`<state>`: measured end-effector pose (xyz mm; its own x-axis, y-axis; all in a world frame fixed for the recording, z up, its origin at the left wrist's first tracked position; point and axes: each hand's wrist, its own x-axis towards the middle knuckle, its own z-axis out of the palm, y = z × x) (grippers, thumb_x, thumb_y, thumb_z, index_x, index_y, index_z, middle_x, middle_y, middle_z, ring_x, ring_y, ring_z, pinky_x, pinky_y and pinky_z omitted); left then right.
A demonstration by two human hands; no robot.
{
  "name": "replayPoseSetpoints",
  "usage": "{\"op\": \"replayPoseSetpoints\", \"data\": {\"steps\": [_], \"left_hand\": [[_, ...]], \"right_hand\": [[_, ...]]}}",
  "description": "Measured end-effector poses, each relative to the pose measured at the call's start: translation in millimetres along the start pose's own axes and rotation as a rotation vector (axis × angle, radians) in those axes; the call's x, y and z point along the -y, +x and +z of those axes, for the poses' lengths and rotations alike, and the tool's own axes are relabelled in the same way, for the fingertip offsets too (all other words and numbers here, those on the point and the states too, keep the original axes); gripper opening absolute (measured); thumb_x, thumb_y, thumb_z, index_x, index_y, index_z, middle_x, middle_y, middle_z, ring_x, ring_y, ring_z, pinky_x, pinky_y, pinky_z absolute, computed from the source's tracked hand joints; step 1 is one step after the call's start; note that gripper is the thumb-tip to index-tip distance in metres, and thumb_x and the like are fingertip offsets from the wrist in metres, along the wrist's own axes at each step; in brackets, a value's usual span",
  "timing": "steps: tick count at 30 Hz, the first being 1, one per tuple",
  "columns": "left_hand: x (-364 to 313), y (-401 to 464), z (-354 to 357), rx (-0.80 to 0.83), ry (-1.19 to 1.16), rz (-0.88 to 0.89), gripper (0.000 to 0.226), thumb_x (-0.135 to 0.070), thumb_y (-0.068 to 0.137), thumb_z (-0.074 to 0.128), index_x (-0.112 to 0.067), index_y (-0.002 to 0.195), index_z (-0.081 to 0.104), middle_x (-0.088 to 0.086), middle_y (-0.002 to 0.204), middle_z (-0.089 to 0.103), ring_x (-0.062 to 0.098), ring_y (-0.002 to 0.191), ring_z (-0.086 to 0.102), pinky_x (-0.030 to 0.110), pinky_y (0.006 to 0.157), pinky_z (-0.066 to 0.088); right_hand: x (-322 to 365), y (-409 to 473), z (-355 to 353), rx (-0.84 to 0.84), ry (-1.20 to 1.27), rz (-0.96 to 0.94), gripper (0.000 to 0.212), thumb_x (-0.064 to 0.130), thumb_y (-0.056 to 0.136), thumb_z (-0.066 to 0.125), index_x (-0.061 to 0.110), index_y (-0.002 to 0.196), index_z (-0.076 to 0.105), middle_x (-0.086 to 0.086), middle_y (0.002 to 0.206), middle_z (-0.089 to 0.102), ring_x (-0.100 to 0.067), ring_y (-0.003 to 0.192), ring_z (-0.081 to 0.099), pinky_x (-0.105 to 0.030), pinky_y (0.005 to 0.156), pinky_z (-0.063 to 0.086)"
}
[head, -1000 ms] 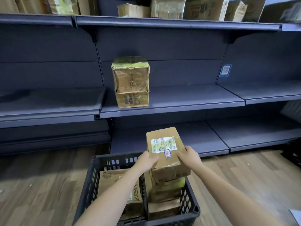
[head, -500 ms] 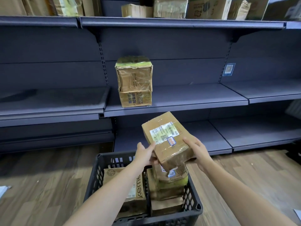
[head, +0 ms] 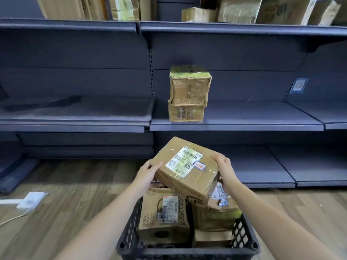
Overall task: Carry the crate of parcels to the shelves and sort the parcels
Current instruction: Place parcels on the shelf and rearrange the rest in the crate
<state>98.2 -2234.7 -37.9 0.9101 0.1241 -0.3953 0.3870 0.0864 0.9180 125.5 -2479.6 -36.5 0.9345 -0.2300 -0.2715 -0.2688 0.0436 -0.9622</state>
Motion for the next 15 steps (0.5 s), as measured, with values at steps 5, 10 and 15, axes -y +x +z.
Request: {"op": "replayPoseSetpoints", "data": {"steps": [5,10,15], "left_hand": [[21.1,3.5,-25.5,-0.213,-0.054,0.007,0.025,-0.031,0.095,0.054,-0.020,0.118,0.053,0.011,0.115,0.062,0.030,0.103,0.063,0.038,0.064,0.059],[44.3,4.0,-38.4,-0.297,-0.104,-0.007,0.029,-0.026,0.097,0.051,-0.013,0.122,0.046,0.009,0.116,0.053,0.027,0.104,0.055,0.046,0.082,0.056],[77.9,18.7,-38.9,-0.321,0.066,-0.084,0.030,-0.026,0.096,0.052,-0.008,0.118,0.046,0.010,0.119,0.052,0.030,0.109,0.056,0.046,0.087,0.056]], "right_hand": [[-21.7,2.0,52.1,-0.024,-0.225,0.083,0.060,0.051,0.095,0.034,0.008,0.135,0.039,-0.013,0.124,0.045,-0.029,0.109,0.050,-0.046,0.101,0.039],[-48.3,-2.6,72.8,0.043,-0.358,0.068,0.053,0.049,0.080,0.059,0.001,0.102,0.060,-0.008,0.084,0.062,-0.022,0.072,0.056,-0.029,0.061,0.040],[-80.1,9.1,80.5,0.289,-0.275,0.207,0.021,0.012,0.083,0.061,0.016,0.104,0.058,-0.008,0.096,0.068,-0.021,0.087,0.062,-0.034,0.076,0.051]]}}
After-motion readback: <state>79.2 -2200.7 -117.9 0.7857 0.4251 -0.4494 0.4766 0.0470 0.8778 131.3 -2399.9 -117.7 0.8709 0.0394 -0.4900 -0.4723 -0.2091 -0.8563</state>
